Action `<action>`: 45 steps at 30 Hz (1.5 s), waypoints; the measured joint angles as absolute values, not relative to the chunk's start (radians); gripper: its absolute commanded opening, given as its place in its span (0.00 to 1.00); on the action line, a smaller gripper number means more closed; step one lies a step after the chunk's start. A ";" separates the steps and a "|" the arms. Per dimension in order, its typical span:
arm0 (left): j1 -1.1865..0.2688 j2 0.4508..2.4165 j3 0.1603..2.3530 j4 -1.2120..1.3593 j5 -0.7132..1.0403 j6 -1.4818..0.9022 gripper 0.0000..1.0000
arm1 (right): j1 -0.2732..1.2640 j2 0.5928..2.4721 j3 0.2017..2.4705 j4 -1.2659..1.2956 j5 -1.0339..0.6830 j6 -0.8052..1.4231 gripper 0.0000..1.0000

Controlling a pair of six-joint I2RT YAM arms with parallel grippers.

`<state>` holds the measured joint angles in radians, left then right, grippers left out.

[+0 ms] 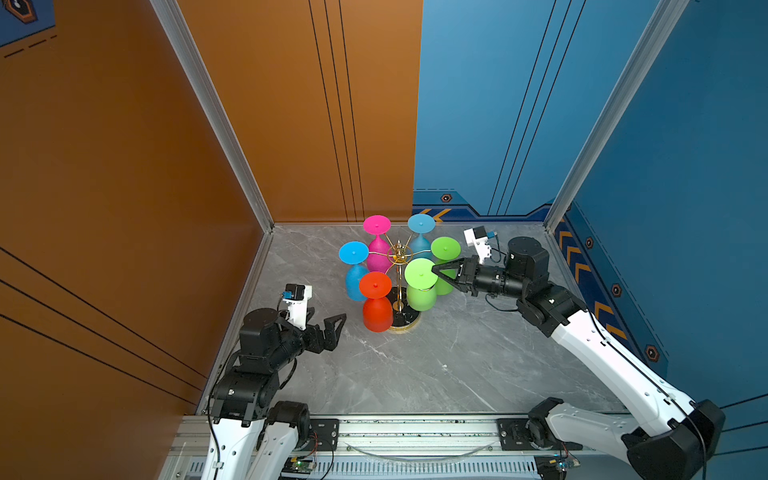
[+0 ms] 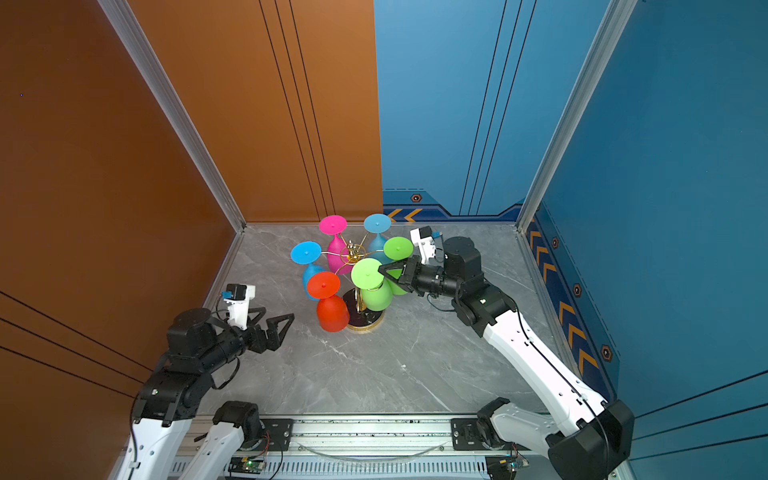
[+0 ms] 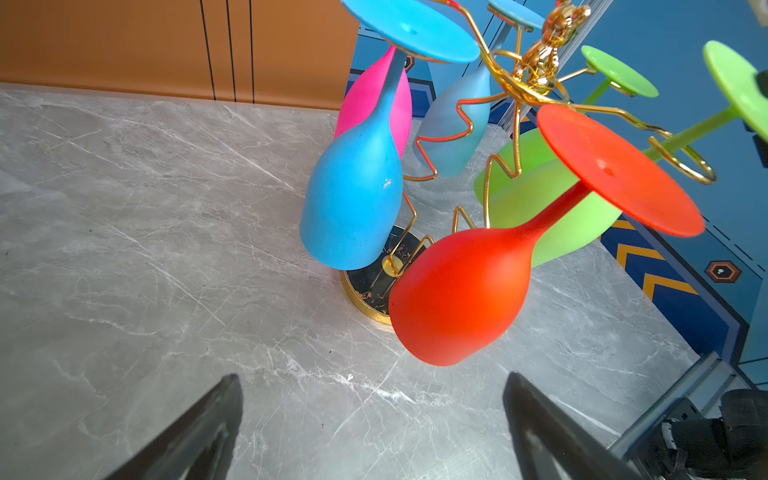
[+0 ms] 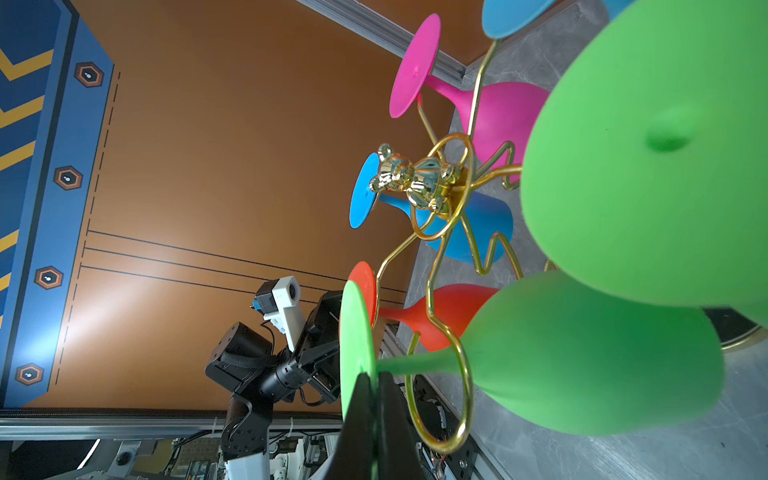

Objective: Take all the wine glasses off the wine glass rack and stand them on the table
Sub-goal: 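Close the right gripper on the light green glass's foot rim, then pull the light green glass off the rack hook with the right gripper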

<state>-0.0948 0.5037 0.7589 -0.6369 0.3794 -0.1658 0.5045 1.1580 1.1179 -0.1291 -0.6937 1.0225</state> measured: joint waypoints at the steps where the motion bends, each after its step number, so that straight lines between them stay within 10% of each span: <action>1: -0.095 0.504 0.759 -0.637 0.379 -0.166 0.98 | 0.505 1.161 1.118 -0.125 -0.693 1.023 0.00; 45: -0.095 0.483 0.765 -0.649 0.422 -0.232 0.98 | 0.589 1.191 1.189 -0.330 -0.624 0.814 0.00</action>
<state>-0.0948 0.4828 0.7650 -0.6491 0.4221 -0.2317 0.5892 1.1908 1.1893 -0.3298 -0.6235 0.8143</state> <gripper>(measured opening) 0.979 0.048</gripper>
